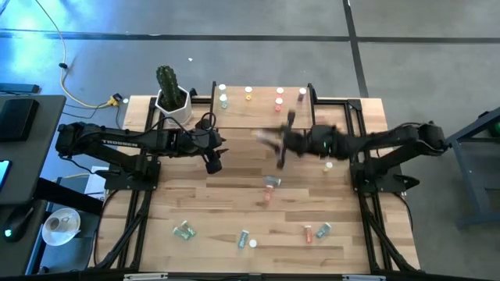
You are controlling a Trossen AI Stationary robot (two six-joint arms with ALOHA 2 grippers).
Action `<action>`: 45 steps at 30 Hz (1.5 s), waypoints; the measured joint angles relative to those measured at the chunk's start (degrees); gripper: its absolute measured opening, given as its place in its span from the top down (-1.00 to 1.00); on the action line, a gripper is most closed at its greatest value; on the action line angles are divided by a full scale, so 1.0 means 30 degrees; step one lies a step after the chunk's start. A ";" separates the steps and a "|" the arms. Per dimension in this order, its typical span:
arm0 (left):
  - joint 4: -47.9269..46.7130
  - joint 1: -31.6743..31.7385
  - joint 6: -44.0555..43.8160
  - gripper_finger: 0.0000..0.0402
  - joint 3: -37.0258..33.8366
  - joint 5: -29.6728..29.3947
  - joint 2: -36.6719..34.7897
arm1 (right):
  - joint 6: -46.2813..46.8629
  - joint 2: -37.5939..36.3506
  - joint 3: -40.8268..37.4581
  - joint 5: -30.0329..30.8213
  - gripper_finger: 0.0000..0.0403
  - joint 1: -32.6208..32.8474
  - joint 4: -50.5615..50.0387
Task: Pick and place medicine bottles onto shelf by color
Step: Put the yellow pill bottle on the shelf aligned with the other yellow pill bottle
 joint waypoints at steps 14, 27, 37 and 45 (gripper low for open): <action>0.0005 0.0007 -0.0007 0.22 0.0002 0.0051 0.0000 | 0.3227 0.2774 0.6098 -0.5043 0.48 -0.7414 -0.6130; 0.0012 0.0007 -0.0015 0.22 0.0002 0.0051 0.0000 | 0.4239 0.7263 0.8135 -0.5544 0.48 -0.8396 -0.7901; 0.0016 0.0007 -0.0016 0.22 0.0002 0.0055 0.0000 | 0.5402 0.8667 0.8195 -0.5573 0.48 -0.8647 -0.7949; 0.0078 0.0007 -0.0015 0.22 0.0002 0.0058 0.0000 | 0.5315 0.8753 0.8188 -0.5709 0.48 -0.8750 -0.8272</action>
